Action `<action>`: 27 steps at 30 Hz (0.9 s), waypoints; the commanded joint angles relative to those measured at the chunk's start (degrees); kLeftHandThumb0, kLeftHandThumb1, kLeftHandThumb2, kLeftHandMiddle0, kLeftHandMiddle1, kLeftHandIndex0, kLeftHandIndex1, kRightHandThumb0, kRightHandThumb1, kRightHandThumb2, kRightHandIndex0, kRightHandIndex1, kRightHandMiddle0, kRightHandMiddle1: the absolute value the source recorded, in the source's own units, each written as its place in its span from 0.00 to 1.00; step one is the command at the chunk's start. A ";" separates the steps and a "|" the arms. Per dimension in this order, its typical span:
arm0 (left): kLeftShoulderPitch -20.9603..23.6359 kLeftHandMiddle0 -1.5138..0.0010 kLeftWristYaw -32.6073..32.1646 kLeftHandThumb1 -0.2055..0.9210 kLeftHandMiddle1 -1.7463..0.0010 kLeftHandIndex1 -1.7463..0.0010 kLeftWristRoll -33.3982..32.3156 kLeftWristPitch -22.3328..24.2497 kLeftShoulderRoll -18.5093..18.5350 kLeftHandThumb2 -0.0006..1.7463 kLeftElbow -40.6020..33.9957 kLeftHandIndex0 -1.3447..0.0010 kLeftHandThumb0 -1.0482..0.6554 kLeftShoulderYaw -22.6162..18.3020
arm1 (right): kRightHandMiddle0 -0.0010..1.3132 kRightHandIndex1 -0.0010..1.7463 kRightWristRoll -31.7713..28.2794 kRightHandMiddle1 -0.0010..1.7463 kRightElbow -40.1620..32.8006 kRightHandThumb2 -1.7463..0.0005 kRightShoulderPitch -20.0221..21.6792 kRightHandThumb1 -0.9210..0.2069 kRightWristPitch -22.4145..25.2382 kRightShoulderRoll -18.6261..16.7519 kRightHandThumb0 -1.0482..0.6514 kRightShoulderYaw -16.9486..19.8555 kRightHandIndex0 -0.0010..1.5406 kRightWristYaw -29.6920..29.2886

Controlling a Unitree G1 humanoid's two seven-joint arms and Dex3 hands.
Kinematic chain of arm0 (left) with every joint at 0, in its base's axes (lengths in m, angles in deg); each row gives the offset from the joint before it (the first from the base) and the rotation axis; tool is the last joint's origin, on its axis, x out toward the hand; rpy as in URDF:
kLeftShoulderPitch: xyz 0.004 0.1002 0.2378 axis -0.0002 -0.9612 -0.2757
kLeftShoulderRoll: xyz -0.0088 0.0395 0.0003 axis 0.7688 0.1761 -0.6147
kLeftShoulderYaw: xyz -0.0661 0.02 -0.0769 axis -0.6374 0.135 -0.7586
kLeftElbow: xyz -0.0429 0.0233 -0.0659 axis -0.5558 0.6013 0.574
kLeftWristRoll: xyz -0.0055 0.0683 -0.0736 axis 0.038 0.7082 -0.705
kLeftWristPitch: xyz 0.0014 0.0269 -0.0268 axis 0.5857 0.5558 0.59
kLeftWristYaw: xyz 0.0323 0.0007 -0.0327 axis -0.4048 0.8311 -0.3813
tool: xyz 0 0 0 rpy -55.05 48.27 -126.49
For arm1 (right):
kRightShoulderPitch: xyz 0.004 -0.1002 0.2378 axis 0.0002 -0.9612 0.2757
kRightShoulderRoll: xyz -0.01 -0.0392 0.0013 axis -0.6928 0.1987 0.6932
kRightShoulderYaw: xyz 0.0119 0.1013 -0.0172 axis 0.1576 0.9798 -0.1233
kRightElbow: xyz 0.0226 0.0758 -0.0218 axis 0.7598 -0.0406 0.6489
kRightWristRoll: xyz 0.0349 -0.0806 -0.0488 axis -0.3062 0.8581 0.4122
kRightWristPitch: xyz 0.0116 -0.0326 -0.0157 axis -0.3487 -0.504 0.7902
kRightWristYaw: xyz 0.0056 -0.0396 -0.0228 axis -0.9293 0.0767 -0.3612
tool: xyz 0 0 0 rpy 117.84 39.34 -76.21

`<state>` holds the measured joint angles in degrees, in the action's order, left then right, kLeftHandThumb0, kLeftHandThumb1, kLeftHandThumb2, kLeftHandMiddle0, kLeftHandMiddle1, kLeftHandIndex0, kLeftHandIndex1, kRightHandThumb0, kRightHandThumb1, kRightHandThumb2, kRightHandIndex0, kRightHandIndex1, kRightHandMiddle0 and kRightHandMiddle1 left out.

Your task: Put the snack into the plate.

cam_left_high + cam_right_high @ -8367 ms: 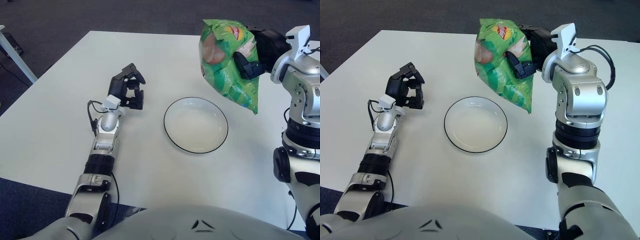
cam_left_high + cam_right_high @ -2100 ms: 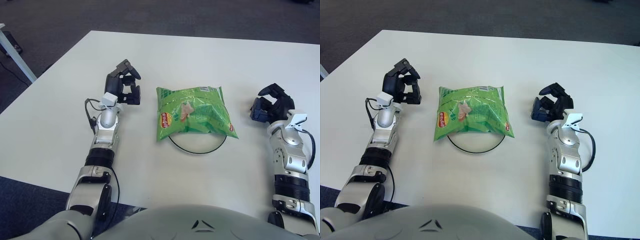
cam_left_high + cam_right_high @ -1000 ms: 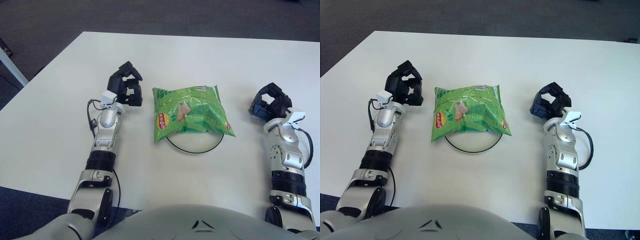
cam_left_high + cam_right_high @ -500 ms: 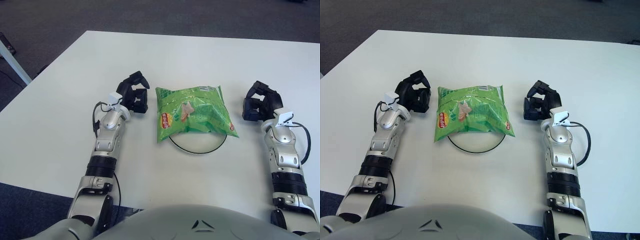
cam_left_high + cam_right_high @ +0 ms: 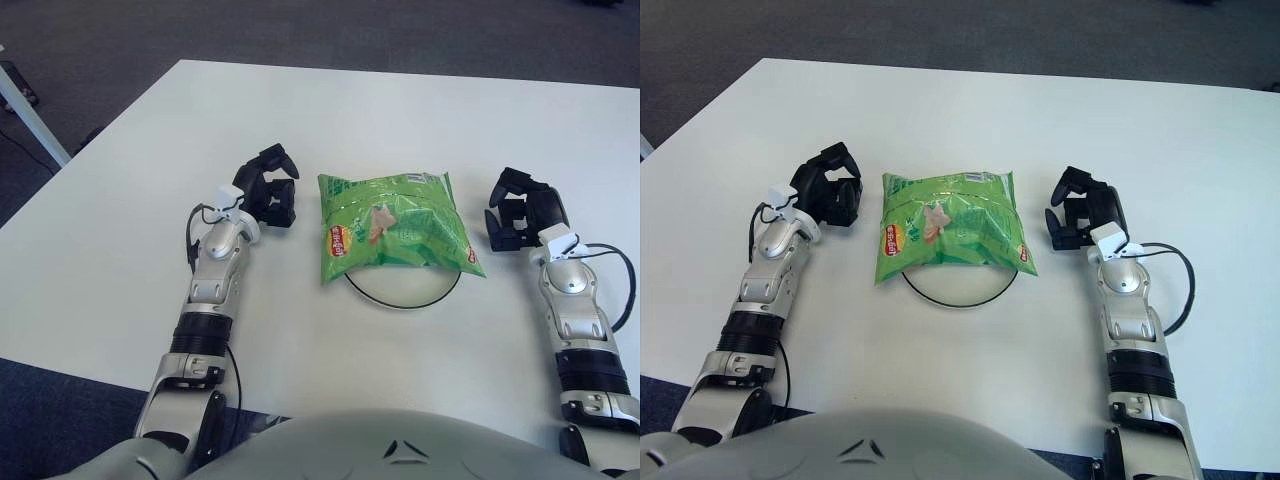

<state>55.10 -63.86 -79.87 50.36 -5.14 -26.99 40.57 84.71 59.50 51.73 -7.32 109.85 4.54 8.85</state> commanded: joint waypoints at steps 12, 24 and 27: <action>-0.58 0.14 1.23 0.38 0.00 0.00 -0.11 0.38 -0.13 0.82 2.98 0.49 0.32 -0.62 | 0.54 1.00 4.02 1.00 4.94 0.16 -1.19 0.63 -1.65 -0.68 0.30 -1.92 0.82 -4.93; 0.59 0.14 -0.02 0.38 0.00 0.00 1.89 -0.09 -0.03 0.82 4.96 0.49 0.32 -0.31 | 0.51 1.00 0.67 1.00 9.43 0.19 0.80 0.59 -4.65 -1.01 0.32 -1.65 0.81 -3.50; 0.73 0.14 -0.59 0.38 0.00 0.00 2.67 -0.18 -0.25 0.82 5.13 0.49 0.32 -0.32 | 0.51 1.00 0.30 1.00 10.06 0.20 1.01 0.59 -5.17 -1.00 0.32 -1.60 0.81 -3.26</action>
<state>56.94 -63.44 -78.07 50.52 -4.72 -23.48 40.15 86.28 66.03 54.81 -11.29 110.92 3.63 5.22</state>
